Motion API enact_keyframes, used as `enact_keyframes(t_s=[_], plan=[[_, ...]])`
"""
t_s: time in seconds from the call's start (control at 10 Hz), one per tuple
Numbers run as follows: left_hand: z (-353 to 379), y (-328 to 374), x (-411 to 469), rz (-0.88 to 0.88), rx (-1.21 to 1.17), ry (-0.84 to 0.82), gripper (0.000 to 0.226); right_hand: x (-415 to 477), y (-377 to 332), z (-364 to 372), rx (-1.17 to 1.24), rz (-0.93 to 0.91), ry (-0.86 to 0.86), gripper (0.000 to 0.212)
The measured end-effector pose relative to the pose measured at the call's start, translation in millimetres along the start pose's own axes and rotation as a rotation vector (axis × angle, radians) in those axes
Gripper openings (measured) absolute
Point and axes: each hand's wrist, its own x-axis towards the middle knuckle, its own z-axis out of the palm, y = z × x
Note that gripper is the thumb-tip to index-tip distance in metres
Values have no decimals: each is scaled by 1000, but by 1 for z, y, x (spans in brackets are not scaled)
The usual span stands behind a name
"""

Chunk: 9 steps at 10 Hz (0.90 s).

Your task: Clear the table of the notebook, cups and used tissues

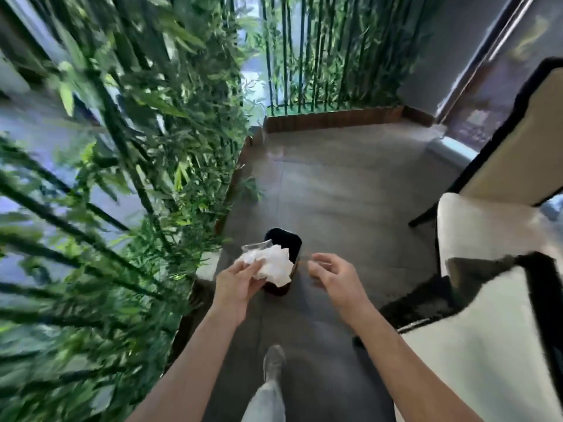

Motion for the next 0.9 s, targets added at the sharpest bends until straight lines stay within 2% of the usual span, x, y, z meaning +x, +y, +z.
enact_keyframes(t_s=[0.2, 0.3, 0.5, 0.6, 0.7, 0.8, 0.9], plan=[[24, -7, 142, -103, 21, 103, 18, 129, 16, 16, -18, 109, 68, 13], [28, -34, 201, -142, 83, 141, 15, 179, 47, 22, -30, 167, 101, 12], [26, -126, 323, -210, 200, 166, 19, 284, 157, 41, -57, 276, 93, 11], [24, -169, 383, -233, 262, 200, 15, 322, 215, 47, -58, 331, 83, 12], [24, -198, 431, -323, 216, 209, 24, 341, 259, 44, -62, 374, 73, 12], [23, -211, 457, -397, 206, 187, 21, 349, 279, 32, -76, 398, 71, 12], [18, -211, 448, -407, 313, 176, 24, 347, 280, 18, -136, 408, 84, 11]])
